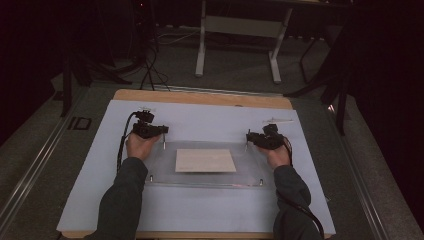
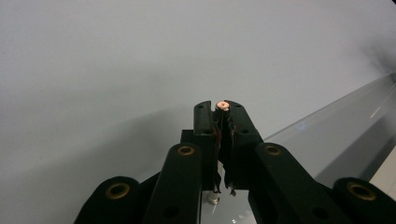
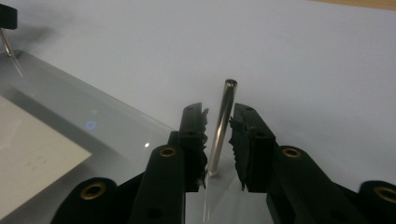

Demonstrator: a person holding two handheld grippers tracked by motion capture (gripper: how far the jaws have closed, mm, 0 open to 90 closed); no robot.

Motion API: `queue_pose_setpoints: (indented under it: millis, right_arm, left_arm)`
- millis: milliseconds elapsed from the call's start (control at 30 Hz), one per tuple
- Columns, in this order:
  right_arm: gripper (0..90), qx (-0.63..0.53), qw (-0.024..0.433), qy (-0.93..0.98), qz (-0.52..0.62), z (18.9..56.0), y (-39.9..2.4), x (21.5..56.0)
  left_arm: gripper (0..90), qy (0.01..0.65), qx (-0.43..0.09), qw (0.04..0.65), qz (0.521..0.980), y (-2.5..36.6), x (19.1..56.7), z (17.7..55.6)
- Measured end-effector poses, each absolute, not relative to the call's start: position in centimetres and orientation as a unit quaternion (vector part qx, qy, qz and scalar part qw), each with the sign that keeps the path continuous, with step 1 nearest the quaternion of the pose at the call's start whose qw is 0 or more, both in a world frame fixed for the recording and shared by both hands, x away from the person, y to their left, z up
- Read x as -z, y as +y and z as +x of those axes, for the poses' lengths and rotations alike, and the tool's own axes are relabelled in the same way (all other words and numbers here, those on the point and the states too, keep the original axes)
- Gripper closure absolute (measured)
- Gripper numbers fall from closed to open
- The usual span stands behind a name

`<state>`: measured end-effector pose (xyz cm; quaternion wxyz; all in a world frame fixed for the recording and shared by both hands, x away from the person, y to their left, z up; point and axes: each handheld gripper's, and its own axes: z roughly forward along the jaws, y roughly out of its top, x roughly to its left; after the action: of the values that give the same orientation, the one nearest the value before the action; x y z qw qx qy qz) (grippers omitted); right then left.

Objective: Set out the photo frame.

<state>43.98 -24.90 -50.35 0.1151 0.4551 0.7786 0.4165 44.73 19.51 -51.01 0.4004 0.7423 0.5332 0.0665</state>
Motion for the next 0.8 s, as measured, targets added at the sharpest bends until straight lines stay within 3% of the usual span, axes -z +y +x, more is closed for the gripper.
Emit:
queue_pose_setpoints:
  millis: [367,800]
  right_arm:
    - [69.9,-0.417,0.114,0.777,0.457,42.6,-26.5,51.2]
    - [60.3,-0.409,0.121,0.785,0.449,41.3,-27.7,51.7]
  left_arm:
    - [85.1,0.531,-0.065,0.406,0.741,19.6,51.1,44.7]
    - [85.1,0.531,-0.064,0.408,0.74,19.6,51.2,44.8]
